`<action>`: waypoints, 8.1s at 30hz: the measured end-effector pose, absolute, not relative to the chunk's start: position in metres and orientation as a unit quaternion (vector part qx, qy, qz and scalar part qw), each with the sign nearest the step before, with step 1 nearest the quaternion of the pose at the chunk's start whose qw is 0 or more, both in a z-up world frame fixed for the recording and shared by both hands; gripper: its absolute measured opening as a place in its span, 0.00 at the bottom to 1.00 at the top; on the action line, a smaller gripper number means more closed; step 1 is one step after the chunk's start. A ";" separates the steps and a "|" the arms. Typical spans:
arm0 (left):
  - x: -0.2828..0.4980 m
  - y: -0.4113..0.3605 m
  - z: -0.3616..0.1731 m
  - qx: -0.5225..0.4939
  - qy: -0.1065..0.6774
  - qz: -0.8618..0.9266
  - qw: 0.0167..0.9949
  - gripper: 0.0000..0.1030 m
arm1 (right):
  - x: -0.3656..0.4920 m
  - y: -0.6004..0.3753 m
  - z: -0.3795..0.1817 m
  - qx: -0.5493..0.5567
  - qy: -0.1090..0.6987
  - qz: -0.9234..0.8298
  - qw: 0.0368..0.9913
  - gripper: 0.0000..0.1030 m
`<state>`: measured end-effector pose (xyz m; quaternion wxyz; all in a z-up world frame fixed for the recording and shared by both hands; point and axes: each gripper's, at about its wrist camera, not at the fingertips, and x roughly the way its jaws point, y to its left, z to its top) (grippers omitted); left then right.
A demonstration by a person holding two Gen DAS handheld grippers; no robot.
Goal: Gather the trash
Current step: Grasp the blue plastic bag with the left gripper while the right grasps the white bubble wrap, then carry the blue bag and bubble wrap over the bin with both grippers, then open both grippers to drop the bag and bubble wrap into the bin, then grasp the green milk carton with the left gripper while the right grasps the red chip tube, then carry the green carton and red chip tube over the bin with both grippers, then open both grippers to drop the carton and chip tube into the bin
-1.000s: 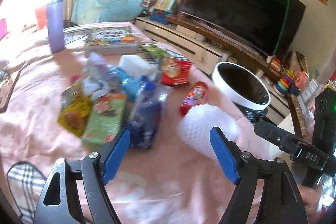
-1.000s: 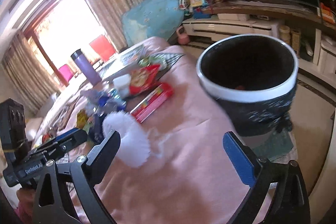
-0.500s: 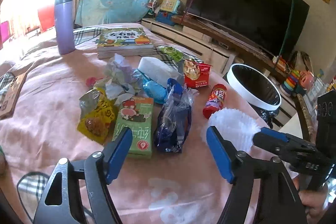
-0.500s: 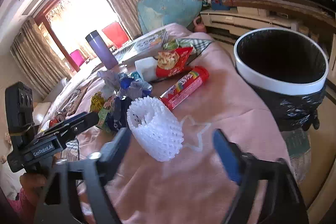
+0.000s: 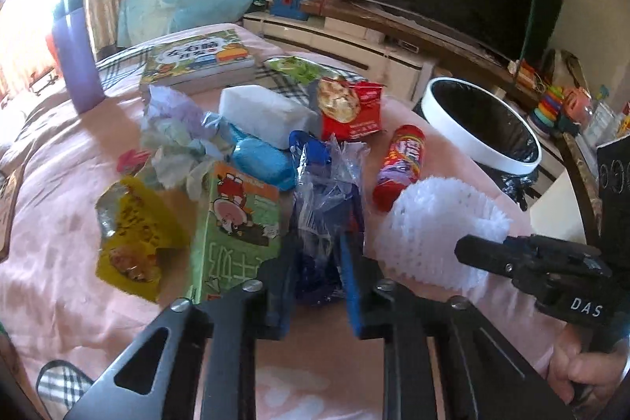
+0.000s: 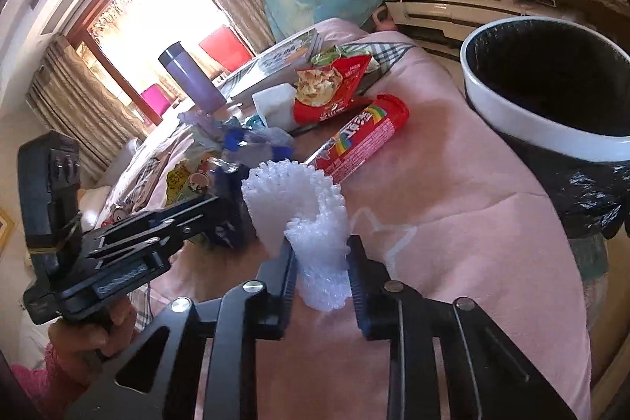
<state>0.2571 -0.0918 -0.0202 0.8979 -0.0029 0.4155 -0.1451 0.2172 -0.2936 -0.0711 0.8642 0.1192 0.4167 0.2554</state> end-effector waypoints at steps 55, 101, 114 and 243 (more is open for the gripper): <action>0.379 -0.253 -0.008 0.011 0.417 -0.255 0.872 0.10 | 0.296 -0.445 -0.018 0.078 0.366 0.061 0.925 0.22; 0.219 -0.080 -0.005 -0.070 0.405 -0.135 0.901 0.57 | 0.218 -0.322 -0.033 0.091 0.367 0.177 0.909 0.89; 0.183 -0.040 -0.002 -0.087 0.398 -0.080 0.910 0.57 | 0.233 -0.273 -0.056 0.094 0.395 0.205 0.890 0.89; 0.377 -0.285 -0.009 -0.002 0.433 -0.236 0.870 0.64 | 0.315 -0.476 -0.028 0.159 0.373 0.092 0.909 0.40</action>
